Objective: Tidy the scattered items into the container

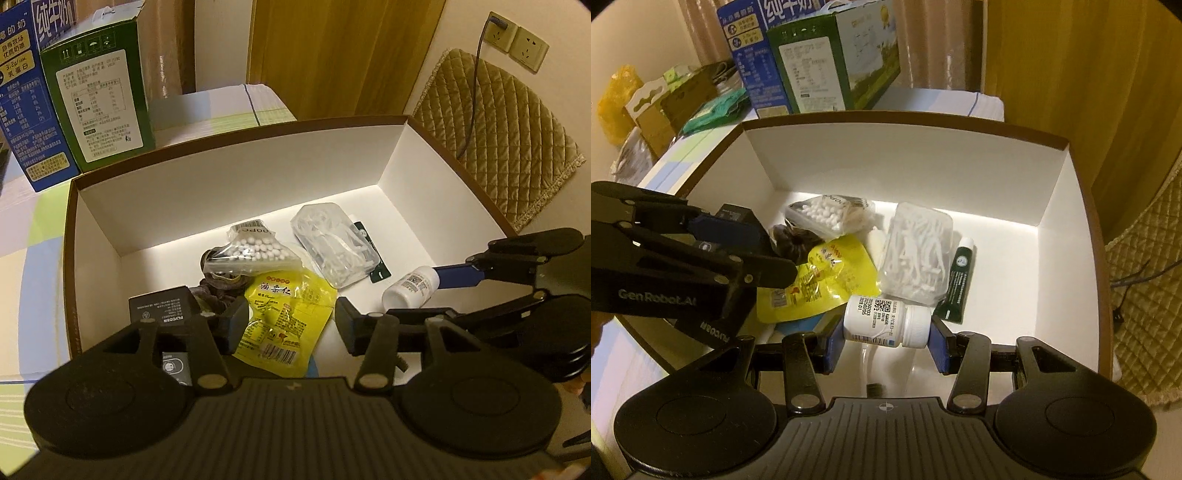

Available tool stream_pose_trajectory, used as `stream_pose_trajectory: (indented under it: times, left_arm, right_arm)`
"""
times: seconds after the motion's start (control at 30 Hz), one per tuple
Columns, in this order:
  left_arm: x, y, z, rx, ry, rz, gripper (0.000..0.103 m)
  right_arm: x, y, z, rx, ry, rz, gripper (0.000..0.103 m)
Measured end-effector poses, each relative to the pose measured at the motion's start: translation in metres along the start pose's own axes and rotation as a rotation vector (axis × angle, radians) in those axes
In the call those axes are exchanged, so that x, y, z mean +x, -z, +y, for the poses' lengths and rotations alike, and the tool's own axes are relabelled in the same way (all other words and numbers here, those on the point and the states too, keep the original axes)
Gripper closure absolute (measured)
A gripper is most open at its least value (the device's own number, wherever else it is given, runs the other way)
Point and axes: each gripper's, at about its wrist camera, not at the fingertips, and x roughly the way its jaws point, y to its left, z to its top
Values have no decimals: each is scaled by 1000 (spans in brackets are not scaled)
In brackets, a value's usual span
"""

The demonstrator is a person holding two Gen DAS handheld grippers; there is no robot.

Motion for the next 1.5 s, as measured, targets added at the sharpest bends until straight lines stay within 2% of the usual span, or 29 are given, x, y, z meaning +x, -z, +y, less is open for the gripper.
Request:
stream_pose_trajectory:
  times: [0.07,0.1,0.13,0.2,0.27,0.33,0.47,0.57,0.8,0.93,1.0,1.03,1.5]
  left_arm:
    - [-1,0,1,1,-1,3,53]
    - [-2,0,1,3,-4,2,50]
    - [-3,0,1,4,-8,1,49]
    - [-6,0,3,5,-5,0,43]
    - [-10,0,4,4,-7,-8,41]
    - [-15,0,4,9,-13,-16,41]
    - [-25,2,3,29,-29,-32,28]
    - [-33,6,2,45,-43,-40,26]
    - [-53,15,2,46,-74,-76,15]
    - [-66,21,3,47,-85,-105,14]
    - [-73,25,4,43,-92,-121,6]
    - [-77,27,4,40,-92,-136,5]
    - [-117,63,5,35,-122,-157,4]
  right_arm:
    - [0,0,-1,1,1,-1,57]
    - [0,0,0,-3,0,-1,48]
    - [-1,0,1,-6,4,-8,32]
    - [-5,0,2,-15,13,-26,24]
    - [-7,0,3,-15,8,-28,23]
    - [-10,1,4,-12,10,-29,17]
    - [-17,5,8,-7,20,-41,8]
    - [-22,9,12,5,32,-47,2]
    - [-40,14,21,43,50,-73,2]
    - [-53,18,27,72,64,-90,2]
    - [-59,20,31,80,73,-100,2]
    - [-61,21,33,83,77,-107,2]
    - [-94,44,59,149,127,-202,2]
